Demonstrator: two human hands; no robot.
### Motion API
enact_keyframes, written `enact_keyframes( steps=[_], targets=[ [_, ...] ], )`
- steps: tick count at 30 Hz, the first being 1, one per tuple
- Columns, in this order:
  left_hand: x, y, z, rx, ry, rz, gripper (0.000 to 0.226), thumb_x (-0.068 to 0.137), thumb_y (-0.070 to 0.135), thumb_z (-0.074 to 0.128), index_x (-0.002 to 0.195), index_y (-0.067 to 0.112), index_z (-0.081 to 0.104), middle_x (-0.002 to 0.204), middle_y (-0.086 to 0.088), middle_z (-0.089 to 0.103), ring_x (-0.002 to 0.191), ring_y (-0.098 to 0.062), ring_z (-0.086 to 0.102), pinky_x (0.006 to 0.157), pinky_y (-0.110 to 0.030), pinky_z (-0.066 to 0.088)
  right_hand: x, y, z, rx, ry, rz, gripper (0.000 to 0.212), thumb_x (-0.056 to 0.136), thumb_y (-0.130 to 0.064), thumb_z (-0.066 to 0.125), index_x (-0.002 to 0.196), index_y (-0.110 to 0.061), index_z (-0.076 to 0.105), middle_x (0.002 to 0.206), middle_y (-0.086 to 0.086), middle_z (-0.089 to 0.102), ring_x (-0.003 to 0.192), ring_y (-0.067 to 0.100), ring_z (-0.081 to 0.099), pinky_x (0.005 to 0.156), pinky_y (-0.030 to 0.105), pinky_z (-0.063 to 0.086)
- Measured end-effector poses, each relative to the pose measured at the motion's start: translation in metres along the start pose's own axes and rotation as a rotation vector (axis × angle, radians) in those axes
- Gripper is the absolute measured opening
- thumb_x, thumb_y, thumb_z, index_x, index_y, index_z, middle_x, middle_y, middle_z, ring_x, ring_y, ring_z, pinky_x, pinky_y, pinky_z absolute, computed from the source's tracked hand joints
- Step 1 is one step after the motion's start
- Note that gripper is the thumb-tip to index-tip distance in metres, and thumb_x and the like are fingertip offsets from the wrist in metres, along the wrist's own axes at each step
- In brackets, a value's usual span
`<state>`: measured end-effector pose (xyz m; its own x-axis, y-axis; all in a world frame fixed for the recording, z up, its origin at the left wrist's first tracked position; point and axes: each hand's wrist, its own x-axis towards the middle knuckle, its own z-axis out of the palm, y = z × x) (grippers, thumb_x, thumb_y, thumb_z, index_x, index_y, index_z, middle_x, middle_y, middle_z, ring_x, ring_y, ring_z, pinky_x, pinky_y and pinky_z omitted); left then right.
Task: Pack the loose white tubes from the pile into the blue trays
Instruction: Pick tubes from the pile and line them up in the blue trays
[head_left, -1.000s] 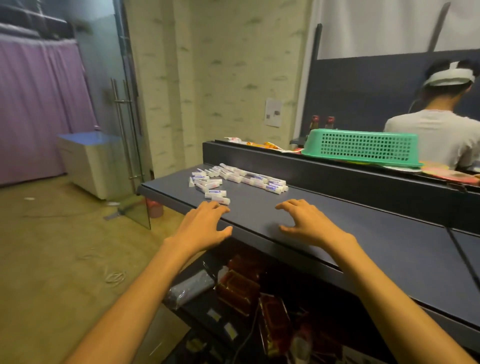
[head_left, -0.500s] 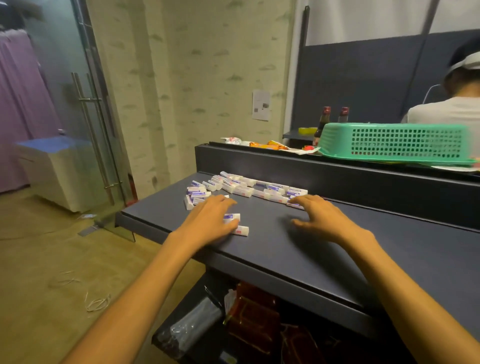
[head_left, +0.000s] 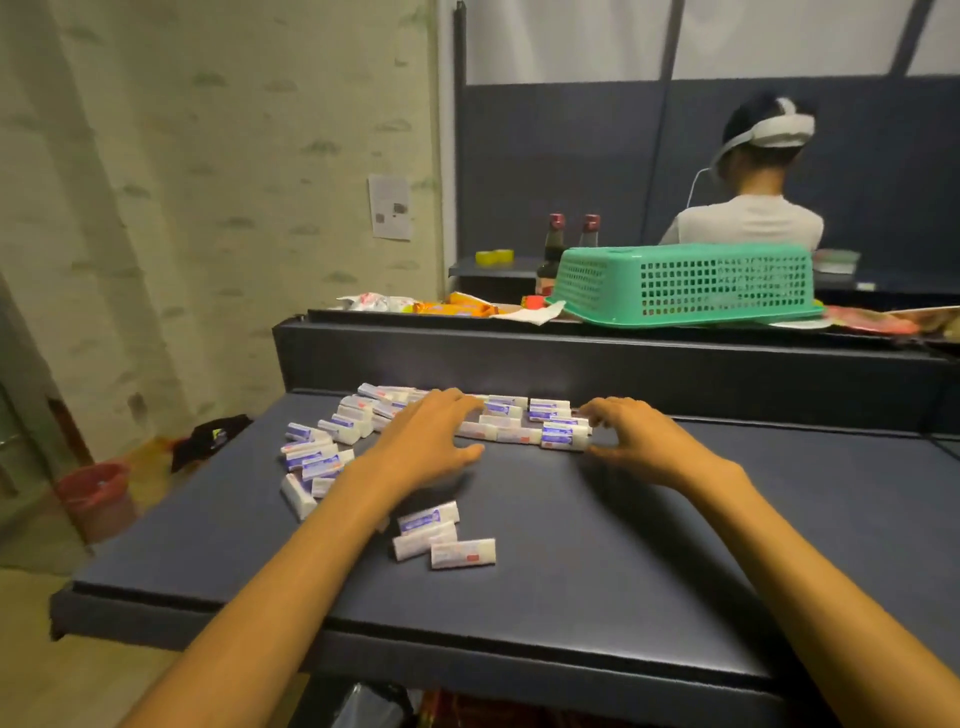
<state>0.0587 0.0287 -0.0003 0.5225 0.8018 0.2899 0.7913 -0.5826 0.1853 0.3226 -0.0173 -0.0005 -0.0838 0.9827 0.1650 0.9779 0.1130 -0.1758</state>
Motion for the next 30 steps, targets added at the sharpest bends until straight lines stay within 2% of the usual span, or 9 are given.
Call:
enact_keyframes(
  steps=[5, 9, 14, 17, 19, 22, 25, 30],
  targets=[
    [0.025, -0.019, 0.001, -0.041, -0.017, 0.126, 0.054, 0.089, 0.036, 0.063, 0.138, 0.027, 0.046, 0.138, 0.004, 0.048, 0.127, -0.016, 0.043, 0.103, -0.037, 0.041, 0.011, -0.013, 0.009, 0.031, 0.0, 0.088, 0.038, 0.089, -0.033, 0.065, 0.125, -0.023, 0.057, 0.118, -0.003, 0.059, 0.1, 0.014, 0.055, 0.087, 0.032, 0.05],
    [0.037, -0.019, 0.007, -0.076, -0.042, 0.194, 0.047, 0.089, 0.034, 0.062, 0.134, 0.025, 0.051, 0.133, 0.003, 0.054, 0.121, -0.016, 0.048, 0.098, -0.034, 0.044, 0.015, -0.017, 0.018, -0.003, 0.003, 0.124, 0.026, 0.089, -0.034, 0.065, 0.111, -0.021, 0.063, 0.11, -0.001, 0.058, 0.09, 0.014, 0.055, 0.076, 0.029, 0.049],
    [0.057, -0.008, 0.019, -0.01, -0.122, 0.247, 0.033, 0.091, 0.033, 0.061, 0.122, 0.024, 0.061, 0.123, -0.002, 0.059, 0.109, -0.022, 0.056, 0.092, -0.038, 0.048, 0.013, -0.014, 0.021, -0.008, -0.013, 0.178, 0.022, 0.089, -0.036, 0.065, 0.103, -0.02, 0.062, 0.106, 0.0, 0.063, 0.087, 0.015, 0.058, 0.077, 0.033, 0.053],
    [0.064, -0.003, 0.027, 0.026, -0.164, 0.26, 0.029, 0.092, 0.033, 0.061, 0.119, 0.023, 0.062, 0.123, -0.002, 0.056, 0.109, -0.022, 0.055, 0.091, -0.039, 0.049, 0.008, -0.009, 0.016, 0.033, -0.013, 0.196, 0.023, 0.089, -0.04, 0.064, 0.102, -0.021, 0.061, 0.103, -0.001, 0.065, 0.086, 0.015, 0.059, 0.077, 0.034, 0.054],
    [0.065, -0.002, 0.029, 0.024, -0.166, 0.249, 0.026, 0.093, 0.032, 0.06, 0.117, 0.024, 0.063, 0.121, -0.003, 0.056, 0.106, -0.023, 0.056, 0.09, -0.04, 0.05, 0.005, -0.006, 0.012, 0.091, -0.004, 0.195, 0.022, 0.089, -0.041, 0.063, 0.1, -0.022, 0.059, 0.099, -0.002, 0.065, 0.082, 0.013, 0.058, 0.072, 0.03, 0.05],
    [0.065, -0.002, 0.029, -0.01, -0.163, 0.219, 0.021, 0.091, 0.03, 0.062, 0.112, 0.025, 0.063, 0.114, -0.004, 0.061, 0.097, -0.023, 0.06, 0.086, -0.04, 0.053, 0.004, 0.002, 0.01, 0.184, 0.019, 0.167, 0.011, 0.092, -0.029, 0.063, 0.099, -0.026, 0.055, 0.092, -0.008, 0.063, 0.078, 0.008, 0.06, 0.066, 0.02, 0.046],
    [0.061, -0.002, 0.028, -0.104, -0.139, 0.187, 0.021, 0.089, 0.029, 0.066, 0.109, 0.027, 0.061, 0.111, 0.001, 0.06, 0.097, -0.019, 0.06, 0.087, -0.037, 0.052, 0.003, 0.005, 0.009, 0.299, 0.068, 0.139, 0.01, 0.092, -0.024, 0.063, 0.099, -0.026, 0.057, 0.088, -0.01, 0.062, 0.075, 0.005, 0.059, 0.061, 0.012, 0.04],
    [0.054, -0.005, 0.02, -0.305, -0.024, 0.155, 0.029, 0.083, 0.019, 0.074, 0.11, 0.024, 0.065, 0.103, 0.004, 0.06, 0.089, -0.011, 0.058, 0.083, -0.03, 0.051, 0.001, 0.006, 0.002, 0.626, 0.212, 0.1, 0.007, 0.089, -0.021, 0.068, 0.094, -0.025, 0.065, 0.085, -0.01, 0.068, 0.076, 0.002, 0.064, 0.068, 0.017, 0.047]
  ],
)
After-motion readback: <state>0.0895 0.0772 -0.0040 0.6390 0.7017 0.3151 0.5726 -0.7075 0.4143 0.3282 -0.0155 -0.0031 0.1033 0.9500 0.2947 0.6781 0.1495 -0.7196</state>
